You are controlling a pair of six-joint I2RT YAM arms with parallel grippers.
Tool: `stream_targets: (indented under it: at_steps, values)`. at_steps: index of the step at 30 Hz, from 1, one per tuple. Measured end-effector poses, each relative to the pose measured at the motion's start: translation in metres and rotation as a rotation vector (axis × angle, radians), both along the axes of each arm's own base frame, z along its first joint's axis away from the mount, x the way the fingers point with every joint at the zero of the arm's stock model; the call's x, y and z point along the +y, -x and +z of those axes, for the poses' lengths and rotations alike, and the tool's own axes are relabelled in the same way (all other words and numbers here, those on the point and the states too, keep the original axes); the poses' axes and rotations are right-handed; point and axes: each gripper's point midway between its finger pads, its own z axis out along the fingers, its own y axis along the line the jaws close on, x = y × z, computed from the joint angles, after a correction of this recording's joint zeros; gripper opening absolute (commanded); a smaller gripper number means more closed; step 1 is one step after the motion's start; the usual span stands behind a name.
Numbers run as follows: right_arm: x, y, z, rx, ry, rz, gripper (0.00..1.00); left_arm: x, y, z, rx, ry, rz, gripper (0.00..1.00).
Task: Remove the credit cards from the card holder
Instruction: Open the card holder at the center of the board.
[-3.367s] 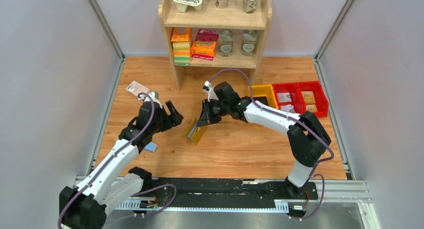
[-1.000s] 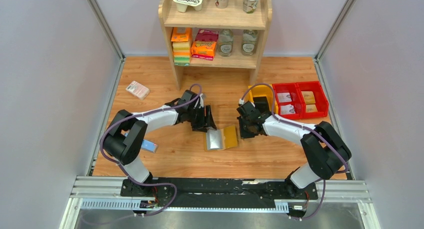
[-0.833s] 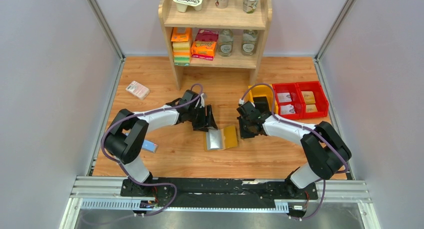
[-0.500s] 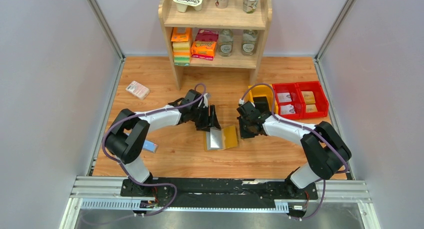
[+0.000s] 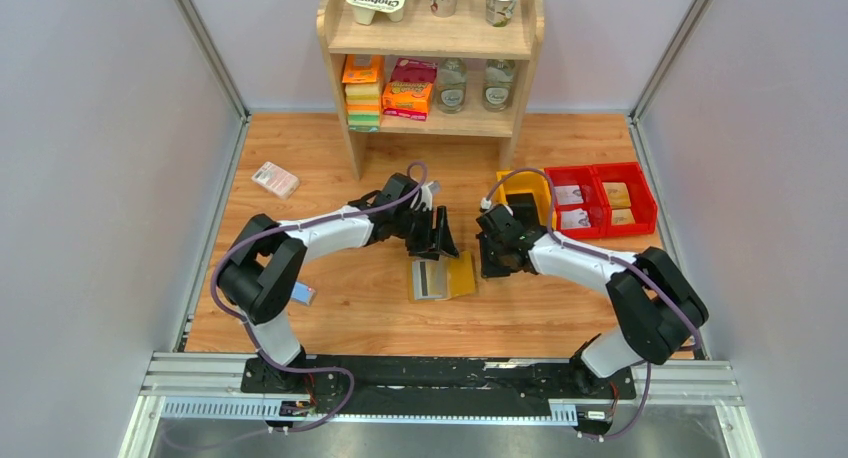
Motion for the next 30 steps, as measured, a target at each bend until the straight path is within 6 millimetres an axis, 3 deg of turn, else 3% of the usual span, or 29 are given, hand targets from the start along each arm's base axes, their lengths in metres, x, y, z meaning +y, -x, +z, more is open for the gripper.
stream_targets:
  at_steps: [5,8,18,30]
  values:
    - [-0.004,0.0,0.013,-0.06,-0.032,-0.027,0.38,-0.012,0.0,0.0,0.002,0.009,-0.028,0.65]
    - [-0.008,-0.004,0.03,-0.133,-0.062,-0.054,0.45,-0.016,-0.002,-0.006,0.014,0.003,-0.036,0.64]
    - [-0.016,-0.002,0.072,-0.339,-0.201,-0.078,0.49,-0.033,-0.001,-0.024,0.04,-0.023,-0.089,0.64]
    - [0.014,0.018,0.098,-0.404,-0.434,0.085,0.49,-0.04,0.002,-0.033,0.051,-0.066,-0.111,0.64]
